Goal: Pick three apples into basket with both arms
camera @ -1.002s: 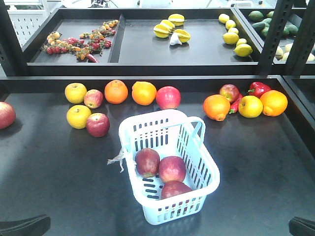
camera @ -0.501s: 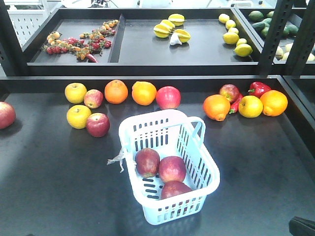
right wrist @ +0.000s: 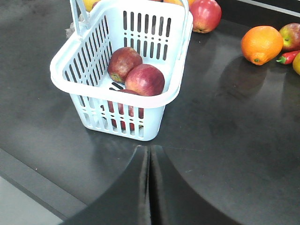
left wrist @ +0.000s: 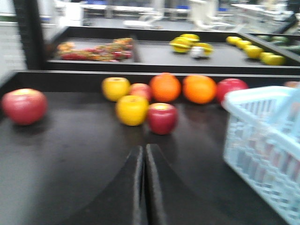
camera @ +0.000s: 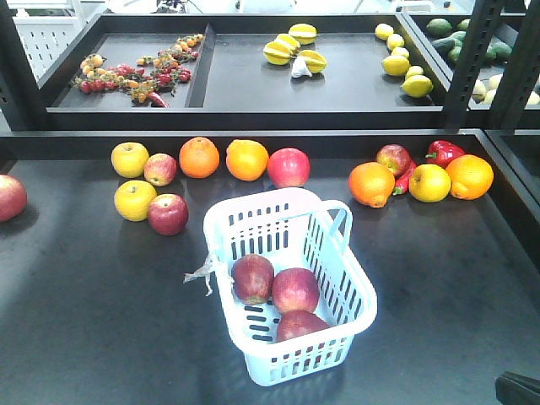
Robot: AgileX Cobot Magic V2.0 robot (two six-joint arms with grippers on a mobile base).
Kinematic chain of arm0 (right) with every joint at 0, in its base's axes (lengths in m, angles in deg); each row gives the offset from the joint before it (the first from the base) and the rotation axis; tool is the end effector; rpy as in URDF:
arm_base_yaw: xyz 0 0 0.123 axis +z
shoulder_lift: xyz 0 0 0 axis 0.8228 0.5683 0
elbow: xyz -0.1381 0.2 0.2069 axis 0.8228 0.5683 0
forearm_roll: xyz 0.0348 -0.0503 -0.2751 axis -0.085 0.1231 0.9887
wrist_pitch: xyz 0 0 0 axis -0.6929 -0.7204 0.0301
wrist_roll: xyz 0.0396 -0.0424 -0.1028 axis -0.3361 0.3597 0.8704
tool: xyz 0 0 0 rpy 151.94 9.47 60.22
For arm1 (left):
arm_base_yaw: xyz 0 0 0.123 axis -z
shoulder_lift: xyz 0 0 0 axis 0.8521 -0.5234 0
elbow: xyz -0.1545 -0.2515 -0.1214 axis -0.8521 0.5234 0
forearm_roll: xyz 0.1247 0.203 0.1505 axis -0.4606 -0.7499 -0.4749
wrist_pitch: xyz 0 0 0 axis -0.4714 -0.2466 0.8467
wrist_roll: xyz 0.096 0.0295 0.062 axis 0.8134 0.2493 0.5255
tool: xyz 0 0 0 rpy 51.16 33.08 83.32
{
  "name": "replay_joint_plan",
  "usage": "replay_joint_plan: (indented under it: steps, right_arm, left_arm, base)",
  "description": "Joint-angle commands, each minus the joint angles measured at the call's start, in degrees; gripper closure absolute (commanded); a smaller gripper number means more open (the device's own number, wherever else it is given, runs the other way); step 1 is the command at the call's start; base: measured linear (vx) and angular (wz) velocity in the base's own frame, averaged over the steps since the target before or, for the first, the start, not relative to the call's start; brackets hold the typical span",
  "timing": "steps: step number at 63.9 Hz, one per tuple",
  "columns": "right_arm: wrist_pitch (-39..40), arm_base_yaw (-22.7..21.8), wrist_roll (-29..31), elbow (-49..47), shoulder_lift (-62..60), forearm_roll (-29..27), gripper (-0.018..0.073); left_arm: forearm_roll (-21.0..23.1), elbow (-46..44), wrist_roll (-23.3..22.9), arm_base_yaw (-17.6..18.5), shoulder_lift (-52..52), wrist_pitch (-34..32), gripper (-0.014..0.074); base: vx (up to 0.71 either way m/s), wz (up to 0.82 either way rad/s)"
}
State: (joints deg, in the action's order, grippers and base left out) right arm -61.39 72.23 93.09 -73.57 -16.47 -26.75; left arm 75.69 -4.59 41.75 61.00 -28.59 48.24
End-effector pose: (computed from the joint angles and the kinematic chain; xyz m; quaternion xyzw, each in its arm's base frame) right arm 0.0739 0.0434 0.2543 -0.2235 0.8378 0.1139 0.4849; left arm 0.0783 -0.0042 0.1815 -0.0157 0.7551 -0.0467 0.6537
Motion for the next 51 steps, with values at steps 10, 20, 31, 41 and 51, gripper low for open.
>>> replay_joint_plan:
  steps: [10,20,31,41,51]
  right_arm:
    - [3.89,-0.21,0.05,-1.48,0.35,-0.35,0.0564]
    - [3.89,-0.21,0.05,-1.48,0.35,-0.35,0.0564]
    - [3.89,-0.21,0.05,-1.48,0.35,-0.35,0.0564]
    - [3.89,-0.21,0.05,-1.48,0.35,-0.35,0.0564]
    - [3.89,-0.21,0.05,-1.48,0.35,-0.35,0.0564]
  left_arm:
    - [-0.89,1.40,0.14,-5.43,0.91,-9.36,0.0603]
    - [-0.45,1.40,0.20,-5.65,0.91,-11.10,0.0603]
    - [-0.45,1.40,0.20,-5.65,0.91,-12.12,0.0603]
    - [-0.50,1.34,0.20,-5.65,0.91,-12.13,0.0603]
    - [-0.50,1.34,0.20,-5.65,0.91,-11.70,0.0603]
  base:
    - [0.00,0.00]
    - [0.00,0.00]
    - [0.00,0.00]
    - [0.00,0.00]
    - [0.00,0.00]
